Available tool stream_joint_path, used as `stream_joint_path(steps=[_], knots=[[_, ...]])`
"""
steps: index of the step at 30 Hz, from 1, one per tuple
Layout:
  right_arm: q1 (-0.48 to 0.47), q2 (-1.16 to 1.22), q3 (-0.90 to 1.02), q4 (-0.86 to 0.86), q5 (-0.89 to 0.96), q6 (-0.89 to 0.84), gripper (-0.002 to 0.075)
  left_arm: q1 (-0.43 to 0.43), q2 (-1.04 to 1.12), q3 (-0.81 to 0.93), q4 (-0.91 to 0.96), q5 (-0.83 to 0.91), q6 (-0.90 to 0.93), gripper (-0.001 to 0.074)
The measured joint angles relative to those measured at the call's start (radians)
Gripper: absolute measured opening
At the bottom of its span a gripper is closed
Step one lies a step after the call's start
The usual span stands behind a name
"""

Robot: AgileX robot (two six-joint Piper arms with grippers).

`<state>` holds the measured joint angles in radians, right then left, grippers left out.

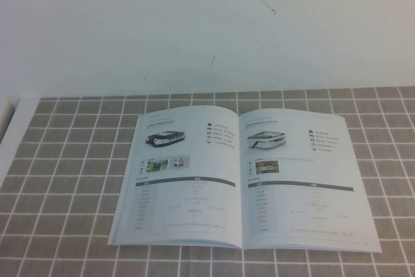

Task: Close book
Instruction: 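Close the open booklet and leave it lying on the table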

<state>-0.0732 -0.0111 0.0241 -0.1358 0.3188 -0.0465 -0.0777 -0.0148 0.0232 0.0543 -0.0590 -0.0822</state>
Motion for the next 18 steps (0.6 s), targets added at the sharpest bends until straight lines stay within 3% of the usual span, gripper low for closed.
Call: stream_joint_path(steps=[6,11,18], knots=[[0.000,0.000,0.004,-0.077,-0.226,-0.053,-0.0003,0.000,0.000,0.000,0.008,-0.313,0.009,-0.0002],[0.000,0.000,0.004,-0.134,-0.311,-0.076,-0.0003,0.000,0.000,0.000,0.009,-0.419,0.009,-0.0002],[0.000,0.000,0.004,-0.065,-0.441,0.215,-0.0003,0.000,0.000,0.000,0.010,-0.475,0.006,-0.0002]])
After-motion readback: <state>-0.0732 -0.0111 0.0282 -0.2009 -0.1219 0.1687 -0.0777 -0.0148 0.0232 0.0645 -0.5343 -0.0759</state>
